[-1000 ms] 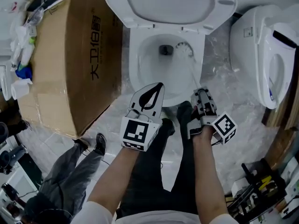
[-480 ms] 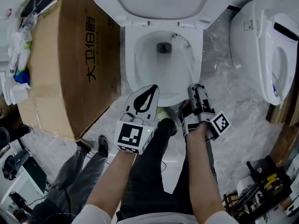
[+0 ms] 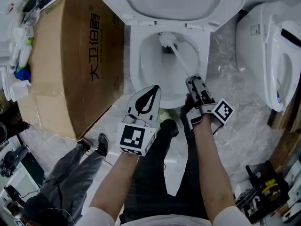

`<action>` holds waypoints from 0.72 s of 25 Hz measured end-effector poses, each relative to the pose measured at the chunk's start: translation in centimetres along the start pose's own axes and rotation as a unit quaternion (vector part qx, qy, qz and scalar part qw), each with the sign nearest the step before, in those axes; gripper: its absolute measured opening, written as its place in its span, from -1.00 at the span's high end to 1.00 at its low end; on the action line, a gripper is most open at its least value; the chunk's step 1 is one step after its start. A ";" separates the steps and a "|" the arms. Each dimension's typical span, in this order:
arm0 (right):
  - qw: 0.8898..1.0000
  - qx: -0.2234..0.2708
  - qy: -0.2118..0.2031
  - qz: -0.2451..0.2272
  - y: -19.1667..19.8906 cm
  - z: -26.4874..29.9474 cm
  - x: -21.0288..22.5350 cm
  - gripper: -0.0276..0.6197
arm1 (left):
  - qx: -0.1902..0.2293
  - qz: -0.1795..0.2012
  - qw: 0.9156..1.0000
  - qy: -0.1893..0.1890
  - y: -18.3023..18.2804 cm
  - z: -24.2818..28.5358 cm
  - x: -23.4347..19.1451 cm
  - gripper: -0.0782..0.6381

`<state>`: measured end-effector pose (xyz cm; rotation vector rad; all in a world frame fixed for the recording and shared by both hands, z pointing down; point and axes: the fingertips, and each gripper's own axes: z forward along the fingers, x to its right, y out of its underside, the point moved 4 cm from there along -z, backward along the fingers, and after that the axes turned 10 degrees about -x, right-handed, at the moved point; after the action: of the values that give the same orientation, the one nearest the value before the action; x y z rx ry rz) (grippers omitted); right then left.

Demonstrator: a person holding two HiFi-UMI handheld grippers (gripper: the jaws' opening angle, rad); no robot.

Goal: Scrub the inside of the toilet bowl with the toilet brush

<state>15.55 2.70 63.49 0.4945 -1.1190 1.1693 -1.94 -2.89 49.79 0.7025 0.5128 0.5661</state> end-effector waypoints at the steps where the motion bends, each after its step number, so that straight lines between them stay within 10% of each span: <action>1: 1.000 -0.014 0.006 -0.015 -0.1 0.4 -0.2 0.43 | 0.001 -0.003 1.000 -0.002 -0.1 0.0 -0.2 0.76; 9: 0.981 -0.124 0.050 -0.138 -0.7 3.1 -2.1 0.43 | 0.011 -0.030 0.999 -0.027 -0.3 -0.7 -1.6 0.76; 18: 0.924 -0.208 0.119 -0.299 0.8 3.7 -4.1 0.43 | 0.017 -0.051 0.998 -0.041 0.1 -1.6 -2.2 0.76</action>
<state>13.34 -1.94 61.25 0.3149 -0.8794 0.4248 -4.58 -3.49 49.40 0.7247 0.4808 0.4320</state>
